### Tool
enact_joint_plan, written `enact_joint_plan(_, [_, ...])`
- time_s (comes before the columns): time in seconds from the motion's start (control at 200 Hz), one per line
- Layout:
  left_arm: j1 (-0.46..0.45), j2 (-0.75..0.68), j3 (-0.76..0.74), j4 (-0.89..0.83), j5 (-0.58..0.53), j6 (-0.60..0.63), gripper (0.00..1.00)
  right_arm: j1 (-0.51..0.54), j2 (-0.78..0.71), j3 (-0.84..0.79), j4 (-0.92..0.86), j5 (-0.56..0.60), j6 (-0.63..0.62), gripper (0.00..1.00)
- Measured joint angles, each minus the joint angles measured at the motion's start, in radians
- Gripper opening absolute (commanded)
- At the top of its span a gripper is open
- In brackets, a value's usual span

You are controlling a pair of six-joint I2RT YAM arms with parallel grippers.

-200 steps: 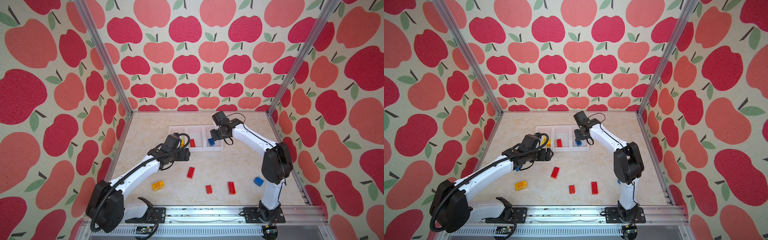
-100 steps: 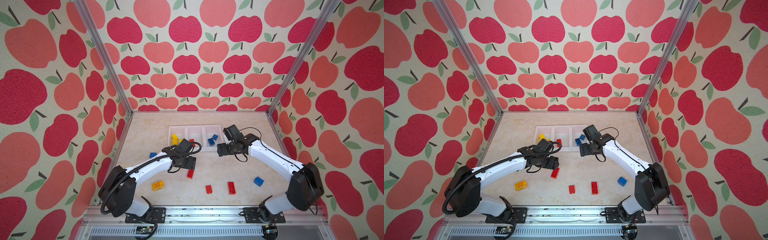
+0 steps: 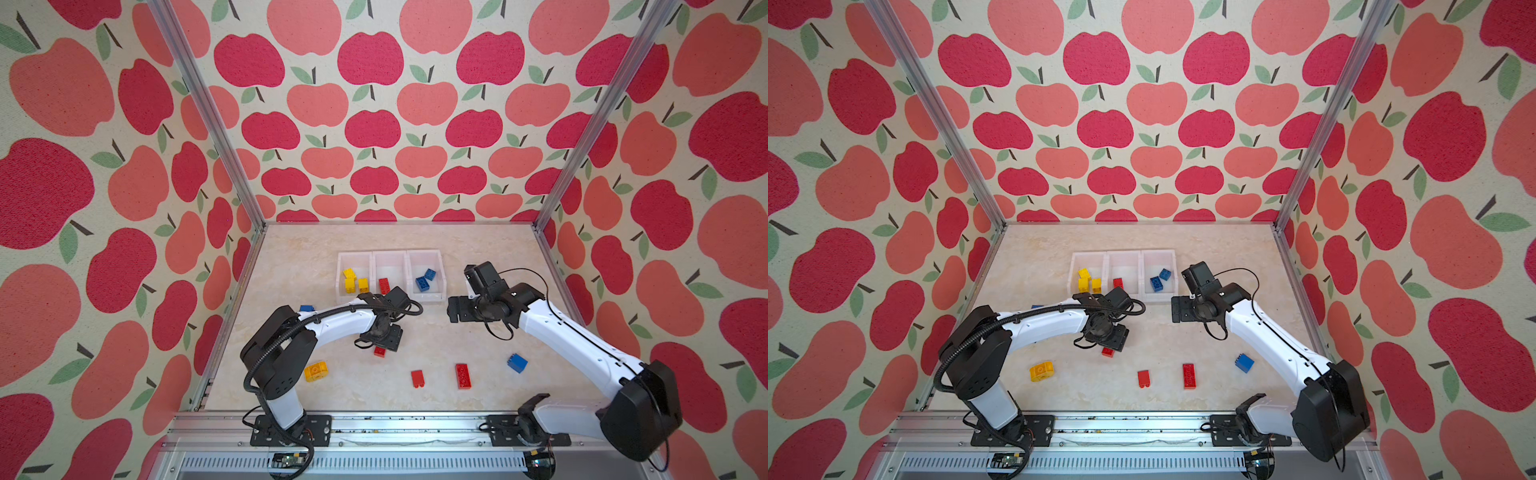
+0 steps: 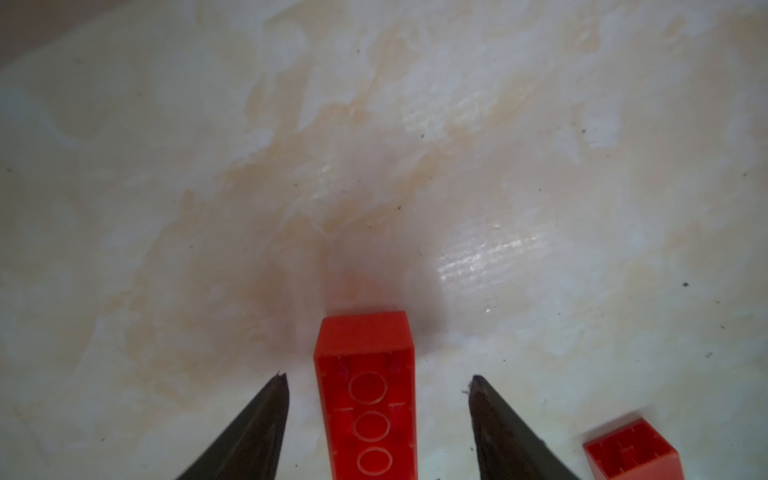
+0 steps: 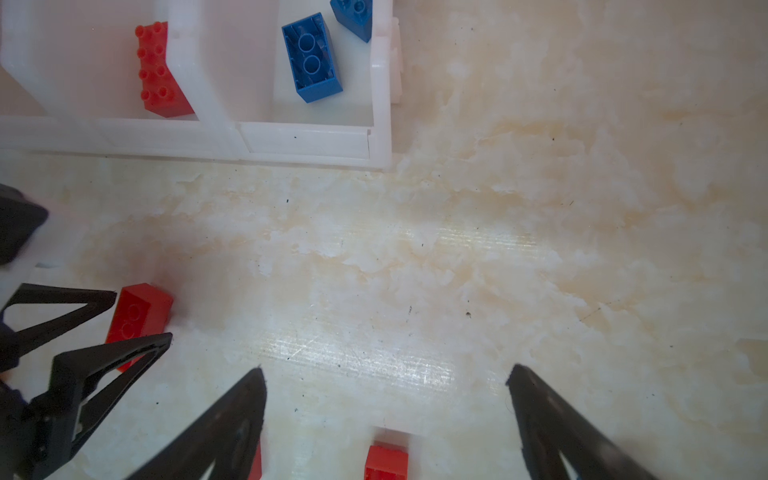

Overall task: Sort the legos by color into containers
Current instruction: 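Grasp a red brick with the left gripper while the right gripper withdraws, then carry the red brick over the middle compartment with the left gripper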

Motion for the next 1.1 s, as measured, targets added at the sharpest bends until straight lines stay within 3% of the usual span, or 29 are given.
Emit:
enact_joint_plan(0.605, [-0.002, 0.024, 0.007, -0.015, -0.018, -0.001, 0.33, -0.032, -0.021, -0.028, 0.002, -0.001, 0.000, 0.94])
enact_joint_plan(1.101, [0.000, -0.028, 0.034, -0.021, -0.041, -0.029, 0.28, -0.033, -0.051, -0.035, 0.002, -0.003, 0.008, 0.94])
